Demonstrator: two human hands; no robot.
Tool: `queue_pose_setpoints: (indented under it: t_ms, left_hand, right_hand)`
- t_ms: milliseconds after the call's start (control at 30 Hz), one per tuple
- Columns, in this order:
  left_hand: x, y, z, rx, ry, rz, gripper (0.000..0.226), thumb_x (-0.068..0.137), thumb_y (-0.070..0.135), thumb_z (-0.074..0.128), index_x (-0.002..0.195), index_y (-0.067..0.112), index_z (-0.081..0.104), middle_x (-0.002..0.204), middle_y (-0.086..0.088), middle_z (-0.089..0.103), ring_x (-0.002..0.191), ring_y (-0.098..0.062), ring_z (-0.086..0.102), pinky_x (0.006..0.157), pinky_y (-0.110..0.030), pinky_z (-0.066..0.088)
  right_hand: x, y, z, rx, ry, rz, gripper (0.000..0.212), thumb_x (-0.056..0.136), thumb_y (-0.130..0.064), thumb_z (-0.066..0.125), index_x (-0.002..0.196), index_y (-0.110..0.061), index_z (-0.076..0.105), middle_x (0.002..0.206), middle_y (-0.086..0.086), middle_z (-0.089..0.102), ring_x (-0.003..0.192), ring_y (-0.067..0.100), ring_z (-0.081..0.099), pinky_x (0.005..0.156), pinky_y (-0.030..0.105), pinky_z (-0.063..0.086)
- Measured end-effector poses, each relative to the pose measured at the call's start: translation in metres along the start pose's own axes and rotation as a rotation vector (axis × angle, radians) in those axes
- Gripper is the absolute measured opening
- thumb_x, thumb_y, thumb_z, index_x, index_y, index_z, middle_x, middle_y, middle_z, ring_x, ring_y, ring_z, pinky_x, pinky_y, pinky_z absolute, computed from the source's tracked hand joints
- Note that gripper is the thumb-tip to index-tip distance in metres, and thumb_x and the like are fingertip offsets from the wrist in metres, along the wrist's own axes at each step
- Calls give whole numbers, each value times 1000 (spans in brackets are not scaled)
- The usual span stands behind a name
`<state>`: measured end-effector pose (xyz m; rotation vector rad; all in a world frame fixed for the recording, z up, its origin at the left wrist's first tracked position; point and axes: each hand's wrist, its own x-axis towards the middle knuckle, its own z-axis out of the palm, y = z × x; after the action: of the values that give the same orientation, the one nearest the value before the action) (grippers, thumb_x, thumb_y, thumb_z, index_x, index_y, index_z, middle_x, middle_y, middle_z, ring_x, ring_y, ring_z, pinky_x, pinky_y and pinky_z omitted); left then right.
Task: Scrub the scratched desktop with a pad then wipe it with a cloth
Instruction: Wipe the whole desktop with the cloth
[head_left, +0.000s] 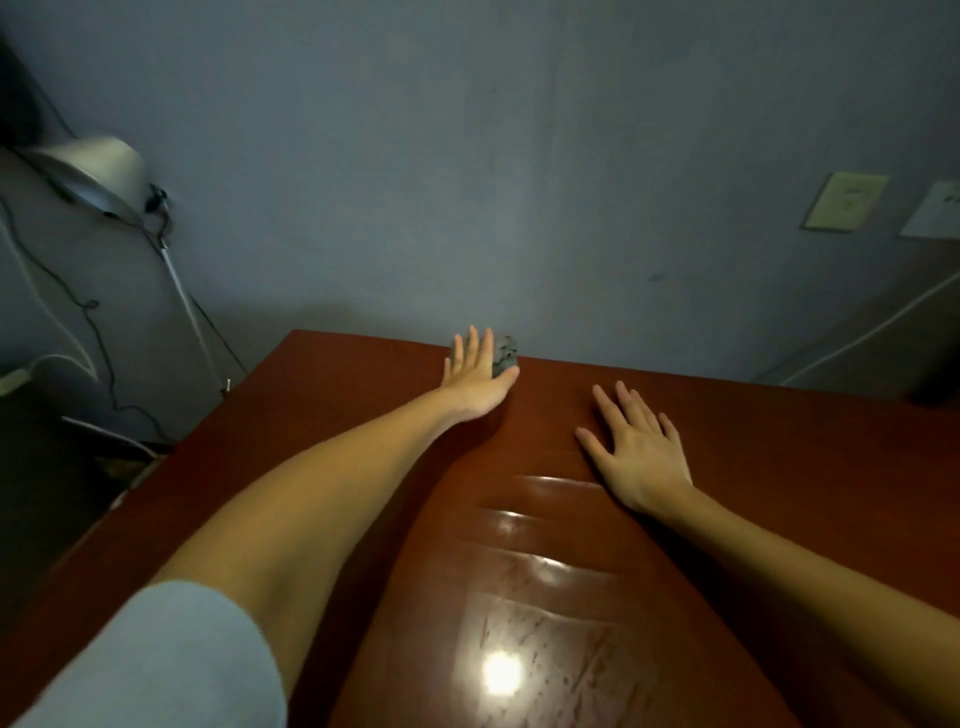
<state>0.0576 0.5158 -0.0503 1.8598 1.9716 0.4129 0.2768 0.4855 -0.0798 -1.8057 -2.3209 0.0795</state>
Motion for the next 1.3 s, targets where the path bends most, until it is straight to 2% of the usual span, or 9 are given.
queue_pose_setpoints:
  t_ms: [100,267,600,733,800,900,1000,1167,1300]
  left_hand:
    - [-41,-21,-5,78,91,81,66,103,40,26,152,15,-10,160,-3,-14,147,-19,-12,118,-37,-4]
    - [-99,-73,-9,283,129,-103,66,101,50,18,153,16,-4,161,-2,-8,148,-18,-8,117,-42,-7]
    - [-98,-81,0,281,231,-117,65,98,53,22,154,23,7,161,4,-1,148,-13,-3,120,-40,-3]
    - [-99,-79,0,263,246,-114,65,98,53,23,154,23,8,161,4,0,148,-12,-3,120,-40,-2]
    - [-100,-79,0,263,246,-118,65,98,53,23,154,23,9,161,4,0,148,-13,-3,120,-40,-2]
    - [-101,-77,-1,262,235,-113,65,98,53,22,154,23,8,161,4,0,148,-13,-3,120,-40,-2]
    - [-100,-78,-1,266,236,-112,65,98,54,22,154,23,7,161,4,0,148,-13,-3,120,-40,-2]
    - [-99,-79,-1,275,247,-113,65,98,54,22,154,23,8,161,4,0,148,-13,-2,121,-40,-1]
    - [-99,-80,0,270,270,-104,65,98,53,24,154,23,9,161,4,2,148,-13,-1,121,-40,-1]
  right_hand:
    - [-3,0,-6,-11,23,-50,65,97,-55,25,152,-31,1,160,0,-6,147,15,-7,119,38,-2]
    - [34,-33,-38,46,194,-407,63,99,-41,42,152,-28,12,160,0,0,148,17,1,117,31,-2]
    - [145,-146,4,96,-250,-305,63,102,-47,26,151,-9,18,159,11,12,147,25,9,119,36,9]
    - [129,-158,18,-47,-144,-173,63,101,-44,27,151,-8,15,158,9,17,140,31,30,110,40,29]
    - [118,-155,14,-66,-71,-208,52,100,-34,32,146,-9,28,153,11,32,129,34,45,99,39,39]
    - [109,-143,-9,-19,-6,-231,36,98,-31,38,121,-14,59,121,16,61,108,36,59,83,35,45]
    - [110,-127,-22,106,-34,-244,34,97,-35,44,104,-15,71,104,13,69,98,32,63,73,31,43]
    - [111,-131,10,55,55,-133,39,99,-37,42,124,-9,49,126,15,49,117,33,47,87,40,41]
    - [125,-165,21,30,3,32,72,98,-52,30,146,0,21,149,18,29,137,33,24,109,42,20]
